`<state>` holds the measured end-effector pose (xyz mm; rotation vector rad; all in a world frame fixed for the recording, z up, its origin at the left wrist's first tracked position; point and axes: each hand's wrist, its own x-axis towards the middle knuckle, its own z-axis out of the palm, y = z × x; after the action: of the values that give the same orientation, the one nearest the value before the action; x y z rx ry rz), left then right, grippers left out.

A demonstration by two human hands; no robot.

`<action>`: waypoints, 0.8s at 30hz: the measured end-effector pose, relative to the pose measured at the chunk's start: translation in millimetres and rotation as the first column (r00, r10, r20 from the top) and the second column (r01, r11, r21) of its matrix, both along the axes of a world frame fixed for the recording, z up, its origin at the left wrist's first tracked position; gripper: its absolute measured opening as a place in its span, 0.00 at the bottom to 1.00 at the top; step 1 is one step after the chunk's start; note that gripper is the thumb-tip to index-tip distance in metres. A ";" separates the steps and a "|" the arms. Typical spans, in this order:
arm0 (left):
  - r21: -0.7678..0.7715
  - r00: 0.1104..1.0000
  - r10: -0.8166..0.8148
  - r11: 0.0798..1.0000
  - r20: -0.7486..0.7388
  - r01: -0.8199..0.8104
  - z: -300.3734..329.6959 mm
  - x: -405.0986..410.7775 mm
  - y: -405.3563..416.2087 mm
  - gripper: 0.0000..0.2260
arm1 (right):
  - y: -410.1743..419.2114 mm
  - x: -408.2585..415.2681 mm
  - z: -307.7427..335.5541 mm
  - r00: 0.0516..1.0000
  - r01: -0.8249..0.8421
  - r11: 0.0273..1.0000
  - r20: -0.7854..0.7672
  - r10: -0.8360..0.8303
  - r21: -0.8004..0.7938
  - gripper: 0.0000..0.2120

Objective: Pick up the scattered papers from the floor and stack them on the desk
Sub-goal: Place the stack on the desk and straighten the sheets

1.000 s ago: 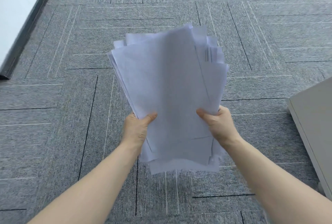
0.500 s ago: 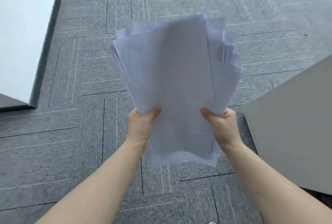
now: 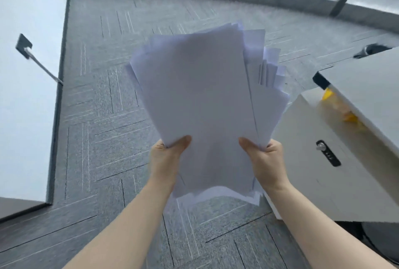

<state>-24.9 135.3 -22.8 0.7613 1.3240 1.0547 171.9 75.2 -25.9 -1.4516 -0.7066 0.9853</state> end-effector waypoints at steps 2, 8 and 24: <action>0.028 0.999 -0.030 0.999 0.013 0.030 36.2 13.2 1.7 0.09 | -2.4 9.7 35.5 0.999 0.025 0.999 0.019 -0.026 0.042 0.29; 0.133 0.985 -0.152 0.981 0.083 0.140 139.5 60.3 0.6 0.07 | -28.7 45.1 139.3 0.985 0.152 0.976 0.053 -0.162 0.157 0.32; 0.388 0.823 -0.565 0.772 0.056 0.504 286.1 282.0 -60.1 0.05 | -158.2 211.6 281.0 0.761 0.581 0.738 0.093 -0.642 0.344 0.16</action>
<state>257.1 75.2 263.3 1.2133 0.6921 0.8683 383.4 -83.1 255.0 -1.3869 -0.4348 0.1949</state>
